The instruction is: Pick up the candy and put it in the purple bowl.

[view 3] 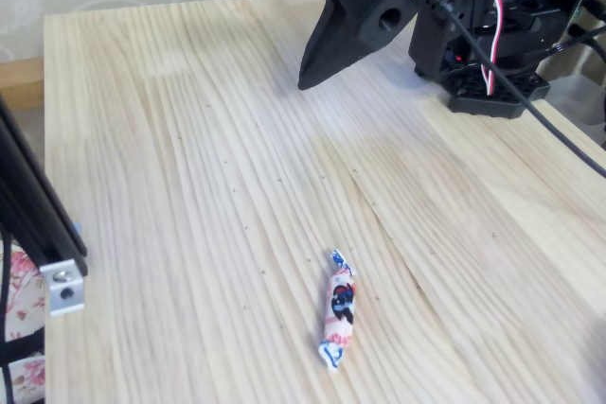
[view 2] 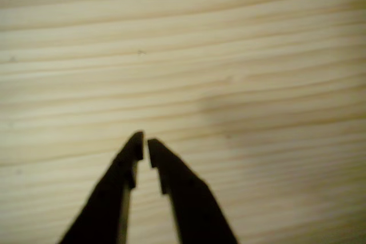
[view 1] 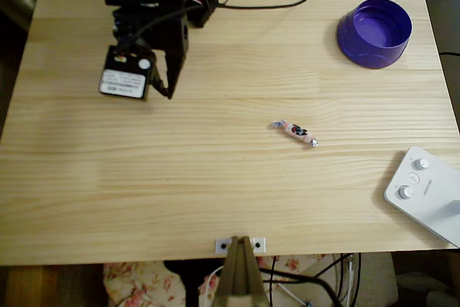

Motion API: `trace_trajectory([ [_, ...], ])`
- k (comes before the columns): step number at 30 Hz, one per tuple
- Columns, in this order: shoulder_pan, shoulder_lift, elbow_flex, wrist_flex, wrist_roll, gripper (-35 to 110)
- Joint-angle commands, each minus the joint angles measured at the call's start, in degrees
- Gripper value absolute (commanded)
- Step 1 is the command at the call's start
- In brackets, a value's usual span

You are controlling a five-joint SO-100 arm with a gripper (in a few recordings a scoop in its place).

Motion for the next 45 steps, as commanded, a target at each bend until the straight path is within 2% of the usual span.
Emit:
trace_trajectory([
  [1, 1.3, 0.8, -0.5, 0.5, 0.8, -1],
  [45, 4.1, 0.8, -0.5, 0.5, 4.0, -1],
])
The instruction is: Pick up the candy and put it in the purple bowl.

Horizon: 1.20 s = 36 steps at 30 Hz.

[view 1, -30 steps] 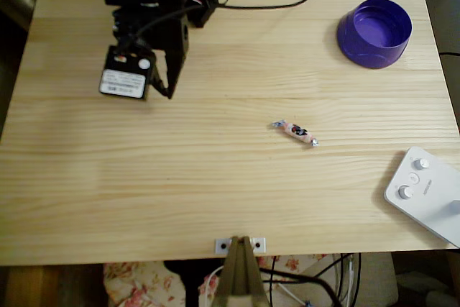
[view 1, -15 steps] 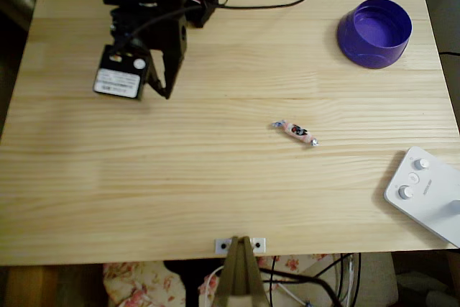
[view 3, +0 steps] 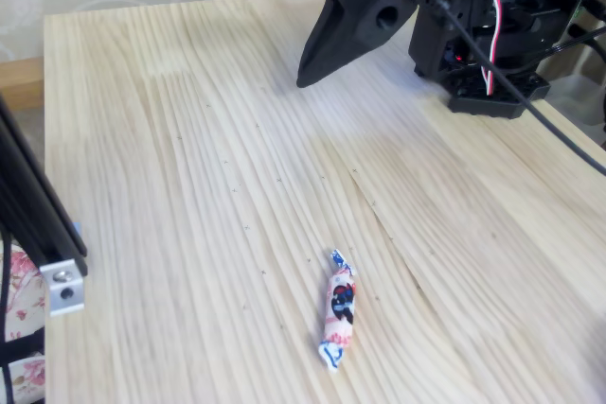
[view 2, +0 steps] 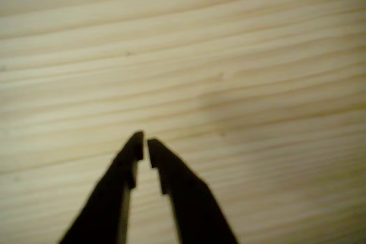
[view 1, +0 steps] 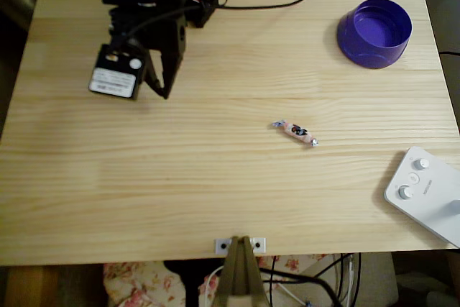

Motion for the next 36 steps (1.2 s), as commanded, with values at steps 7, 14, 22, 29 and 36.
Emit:
trace_trajectory([
  [7, 2.3, 0.8, -0.5, 0.6, 1.8, -1],
  [14, 2.5, 0.8, -0.4, 0.6, 2.3, -1],
  [22, 1.4, 0.8, -0.4, 0.6, 1.0, -1],
  [29, 0.6, 0.8, -0.4, 0.5, 0.2, -1],
  [36, -0.8, 0.8, -0.4, 0.4, -1.4, -1],
])
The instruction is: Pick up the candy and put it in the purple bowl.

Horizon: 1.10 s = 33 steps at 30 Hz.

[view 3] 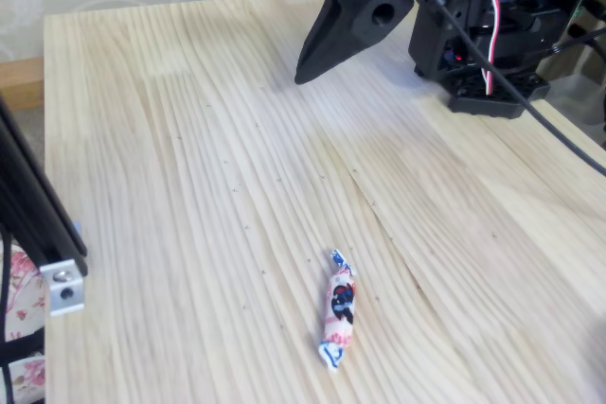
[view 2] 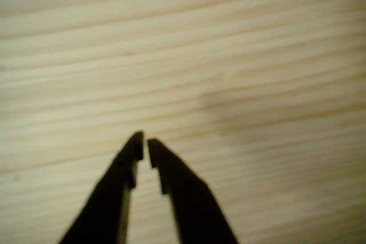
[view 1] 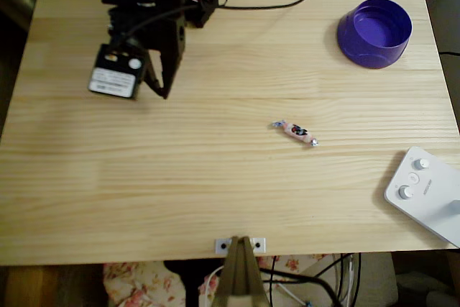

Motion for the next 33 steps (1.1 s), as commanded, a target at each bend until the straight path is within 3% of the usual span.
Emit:
trace_trajectory([
  [1, -0.1, 0.8, -0.4, 0.4, -0.2, -1],
  [33, 0.2, 0.8, -0.5, 0.4, 0.3, -1],
])
